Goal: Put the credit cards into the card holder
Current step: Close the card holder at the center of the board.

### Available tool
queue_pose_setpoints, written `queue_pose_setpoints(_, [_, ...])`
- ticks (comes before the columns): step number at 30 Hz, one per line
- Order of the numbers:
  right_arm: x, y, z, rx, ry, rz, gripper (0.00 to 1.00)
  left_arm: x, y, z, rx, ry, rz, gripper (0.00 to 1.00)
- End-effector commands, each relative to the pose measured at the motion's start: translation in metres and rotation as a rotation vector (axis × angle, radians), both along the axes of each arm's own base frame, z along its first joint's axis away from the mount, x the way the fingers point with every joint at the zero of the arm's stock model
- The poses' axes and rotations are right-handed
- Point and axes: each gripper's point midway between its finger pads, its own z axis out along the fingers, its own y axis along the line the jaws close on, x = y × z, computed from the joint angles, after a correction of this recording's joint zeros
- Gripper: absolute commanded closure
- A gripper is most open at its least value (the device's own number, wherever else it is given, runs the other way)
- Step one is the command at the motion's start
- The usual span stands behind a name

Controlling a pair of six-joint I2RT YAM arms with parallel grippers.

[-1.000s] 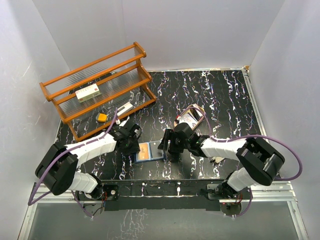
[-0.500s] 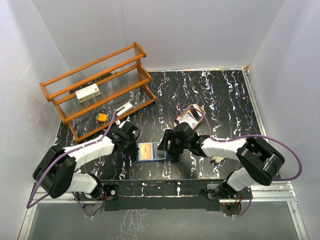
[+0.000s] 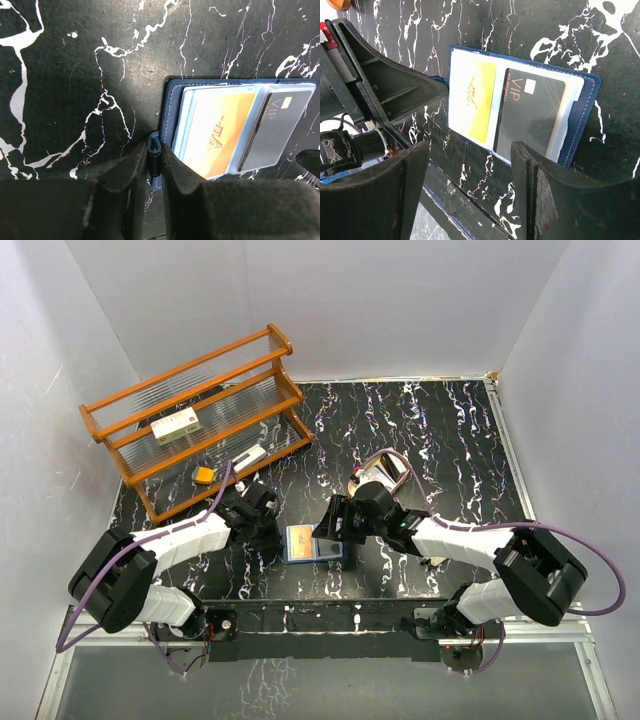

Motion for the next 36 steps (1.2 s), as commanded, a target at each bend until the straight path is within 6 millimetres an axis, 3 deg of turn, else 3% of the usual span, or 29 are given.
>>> queue_pose_setpoints(1, [0.013,0.008,0.031,0.054,-0.083,-0.012,0.36,-0.010,-0.001,-0.005,-0.008,0.045,0.000,0.86])
queue_pose_setpoints(10, [0.021,-0.039,-0.004,-0.203,-0.113,-0.108,0.33,-0.013,-0.001,-0.005,-0.019,0.054,0.010,0.89])
queue_pose_setpoints(21, [0.011,-0.039,-0.041,-0.231,-0.017,-0.106,0.30,-0.015,-0.007,-0.006,-0.058,0.069,0.021,0.89])
queue_pose_setpoints(26, [0.011,-0.031,-0.037,-0.186,-0.015,-0.087,0.30,-0.017,-0.008,-0.009,-0.064,0.079,0.024,0.89])
queue_pose_setpoints(31, [0.008,-0.013,-0.017,-0.056,-0.017,-0.071,0.30,-0.018,-0.008,-0.010,-0.063,0.086,0.025,0.89])
queue_pose_setpoints(36, [0.010,-0.010,0.004,0.019,-0.045,-0.091,0.31,-0.019,-0.006,-0.009,-0.067,0.082,0.032,0.89])
